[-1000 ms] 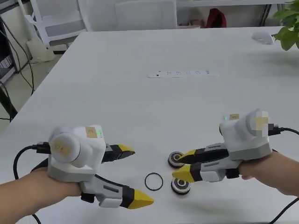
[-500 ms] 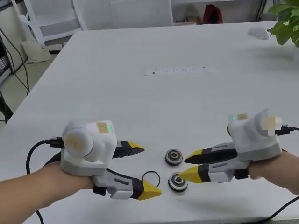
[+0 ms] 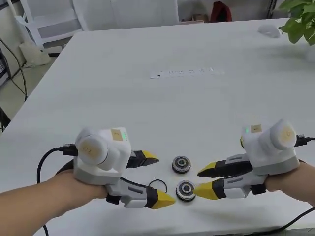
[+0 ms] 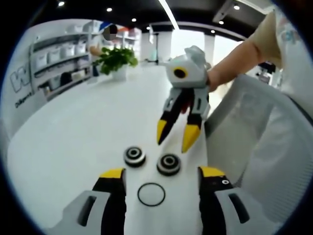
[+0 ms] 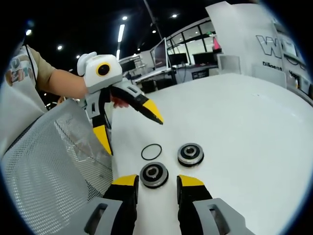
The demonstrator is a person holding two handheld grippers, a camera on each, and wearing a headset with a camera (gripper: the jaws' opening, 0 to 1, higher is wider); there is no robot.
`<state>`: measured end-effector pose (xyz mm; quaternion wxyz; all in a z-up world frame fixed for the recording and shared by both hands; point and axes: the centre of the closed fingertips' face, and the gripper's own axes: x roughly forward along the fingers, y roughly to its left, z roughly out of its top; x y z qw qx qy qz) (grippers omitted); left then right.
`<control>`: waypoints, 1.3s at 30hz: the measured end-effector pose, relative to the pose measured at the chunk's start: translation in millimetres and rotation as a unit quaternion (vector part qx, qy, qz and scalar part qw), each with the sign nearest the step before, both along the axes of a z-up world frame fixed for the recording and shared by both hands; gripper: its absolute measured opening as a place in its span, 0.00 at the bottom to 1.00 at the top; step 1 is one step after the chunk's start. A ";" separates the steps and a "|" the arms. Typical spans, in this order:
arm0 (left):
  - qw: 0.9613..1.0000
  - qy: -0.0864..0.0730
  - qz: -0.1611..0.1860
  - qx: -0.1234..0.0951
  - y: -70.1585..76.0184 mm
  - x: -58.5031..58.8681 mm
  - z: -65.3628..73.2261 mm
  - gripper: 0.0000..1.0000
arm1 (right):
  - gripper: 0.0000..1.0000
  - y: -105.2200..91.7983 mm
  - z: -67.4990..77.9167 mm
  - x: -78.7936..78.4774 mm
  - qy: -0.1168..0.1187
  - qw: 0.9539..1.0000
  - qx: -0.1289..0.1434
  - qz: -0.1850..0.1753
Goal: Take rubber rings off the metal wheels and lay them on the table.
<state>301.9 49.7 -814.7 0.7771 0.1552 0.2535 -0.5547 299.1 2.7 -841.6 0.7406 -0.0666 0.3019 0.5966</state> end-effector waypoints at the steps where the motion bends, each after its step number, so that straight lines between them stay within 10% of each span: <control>1: 1.000 0.001 -0.001 0.000 -1.1 0.2 -0.8 0.59 | 0.29 0.0 -0.6 0.0 -0.001 1.000 0.000 0.001; 39: 0.999 0.037 -0.028 0.002 -33.0 -6.5 -27.7 0.31 | 0.18 4.3 -23.2 -8.9 -0.020 0.999 -0.015 0.032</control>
